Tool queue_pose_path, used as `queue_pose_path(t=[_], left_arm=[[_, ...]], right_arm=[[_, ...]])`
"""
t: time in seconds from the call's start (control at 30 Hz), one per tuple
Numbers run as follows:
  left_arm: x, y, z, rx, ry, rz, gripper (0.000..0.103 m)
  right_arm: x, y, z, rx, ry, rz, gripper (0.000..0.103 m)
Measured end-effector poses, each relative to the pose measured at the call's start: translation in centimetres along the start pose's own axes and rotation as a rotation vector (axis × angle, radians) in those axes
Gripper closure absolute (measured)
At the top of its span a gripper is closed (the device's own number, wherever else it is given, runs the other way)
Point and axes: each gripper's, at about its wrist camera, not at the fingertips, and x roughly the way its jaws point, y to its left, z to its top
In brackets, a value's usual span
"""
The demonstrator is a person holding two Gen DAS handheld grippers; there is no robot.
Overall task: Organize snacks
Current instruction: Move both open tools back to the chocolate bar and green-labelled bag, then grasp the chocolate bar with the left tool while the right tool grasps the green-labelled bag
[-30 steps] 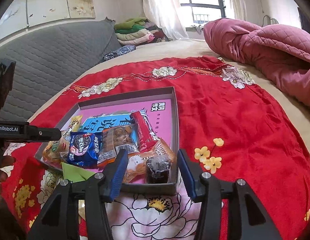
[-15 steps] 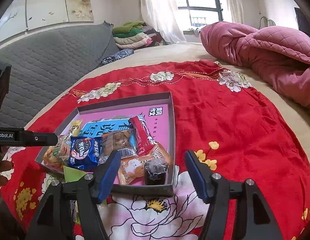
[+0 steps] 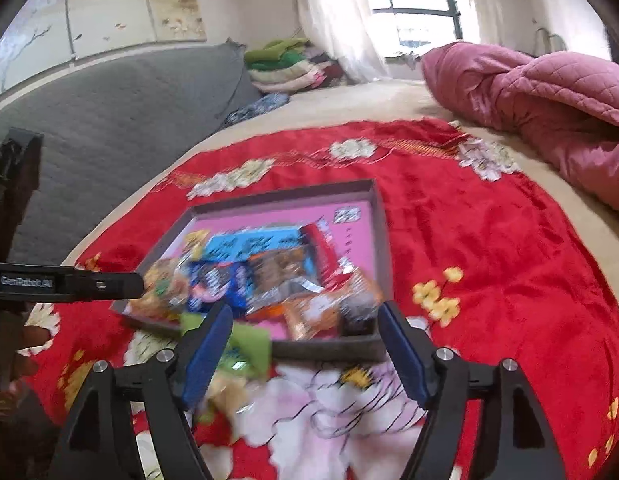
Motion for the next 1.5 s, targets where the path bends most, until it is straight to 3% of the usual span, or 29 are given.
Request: queue_pose_path(t=[0.63,1.03,1.13,1.2,1.5], left_arm=[[2.7,1.1,-4.5,-0.047,0.166,-0.046,0.036],[4.6,0.3,-4.5,-0.077,0.202,-0.110,0.036],[5.2,0.0,-4.6,-0.081,0.221,-0.125,0.036],[5.6,-0.2,-4.6,-0.082,0.232,-0.125,0.036],[6.3,-0.6,-4.4,-0.076,0.240,-0.113,0.036]], right_arm=[[3.4,3.4,-3.2,-0.045,0.237,0.062,0.028],[5.6,4.1,-4.2,-0.080,0.270,0.019,0.029],[5.8,4.4,-4.2,-0.106,0.269,0.010,0.040],[5.8,4.5,-4.1,-0.118,0.267,0.025,0.058],[4.3,3.2,-3.9,-0.125,0.257,0.000,0.065]])
